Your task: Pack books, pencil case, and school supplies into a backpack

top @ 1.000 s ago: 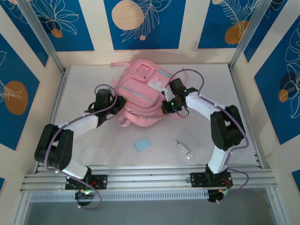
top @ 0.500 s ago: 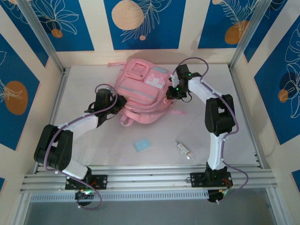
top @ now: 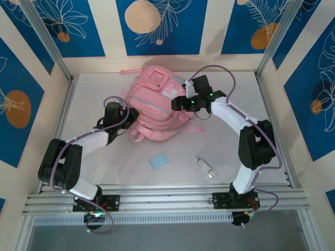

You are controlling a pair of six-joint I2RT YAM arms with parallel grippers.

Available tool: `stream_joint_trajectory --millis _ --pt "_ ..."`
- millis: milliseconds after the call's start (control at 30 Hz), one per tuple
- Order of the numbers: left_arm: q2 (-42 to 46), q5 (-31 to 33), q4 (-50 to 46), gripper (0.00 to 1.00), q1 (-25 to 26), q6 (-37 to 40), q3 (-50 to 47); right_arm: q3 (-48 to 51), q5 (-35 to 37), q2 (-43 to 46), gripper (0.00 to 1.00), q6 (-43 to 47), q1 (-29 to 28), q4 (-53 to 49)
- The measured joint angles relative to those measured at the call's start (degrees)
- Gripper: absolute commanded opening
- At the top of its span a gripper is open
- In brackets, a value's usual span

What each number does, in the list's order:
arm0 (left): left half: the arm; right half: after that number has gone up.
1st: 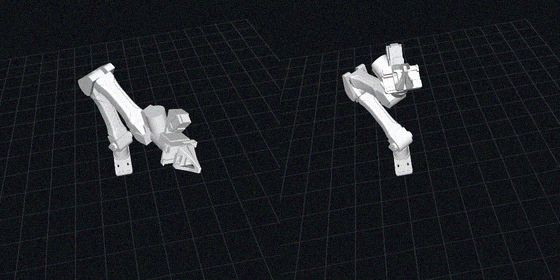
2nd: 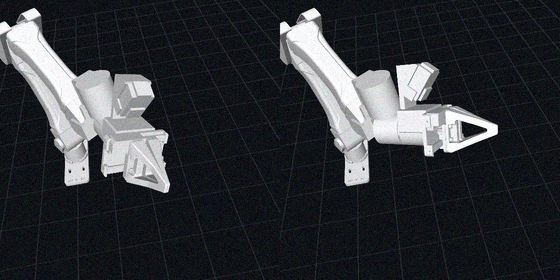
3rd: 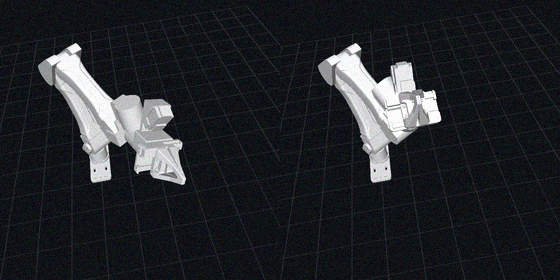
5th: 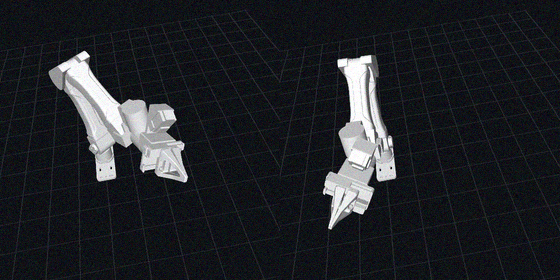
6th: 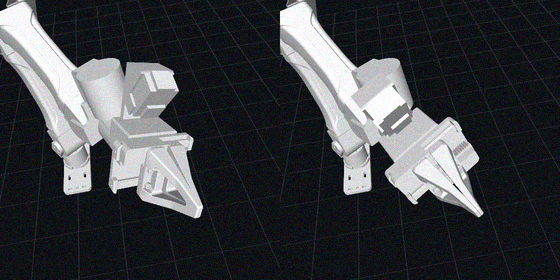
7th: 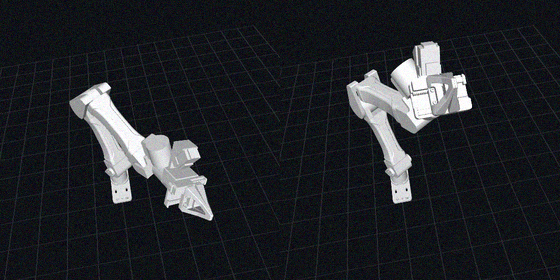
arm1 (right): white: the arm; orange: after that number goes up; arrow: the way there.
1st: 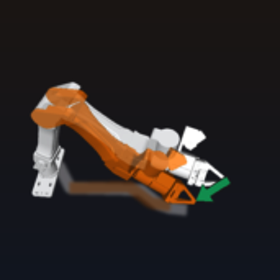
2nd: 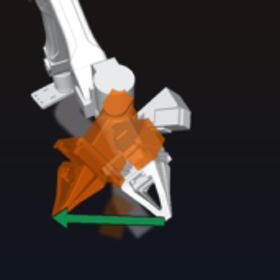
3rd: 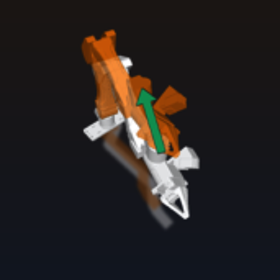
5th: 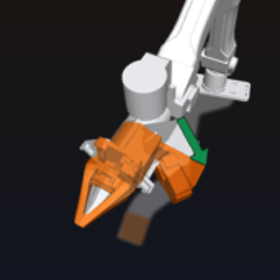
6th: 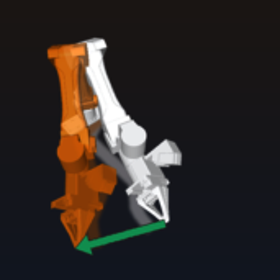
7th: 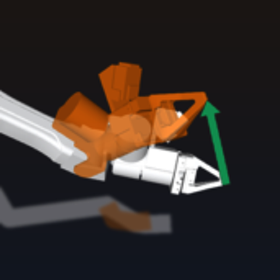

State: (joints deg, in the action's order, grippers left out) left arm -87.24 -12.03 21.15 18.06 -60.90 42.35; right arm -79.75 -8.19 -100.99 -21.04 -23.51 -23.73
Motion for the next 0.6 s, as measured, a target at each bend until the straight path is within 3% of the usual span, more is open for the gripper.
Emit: stream_joint_trajectory --millis 267,600 --pt "-1.57 0.07 3.67 0.00 1.05 0.00 -0.13 -1.77 -0.46 -6.80 0.72 -4.63 -1.88 3.13" --pt "-2.62 0.85 6.36 0.00 2.01 -0.07 -0.52 -0.04 2.62 -7.23 0.75 -9.42 -2.05 5.27"
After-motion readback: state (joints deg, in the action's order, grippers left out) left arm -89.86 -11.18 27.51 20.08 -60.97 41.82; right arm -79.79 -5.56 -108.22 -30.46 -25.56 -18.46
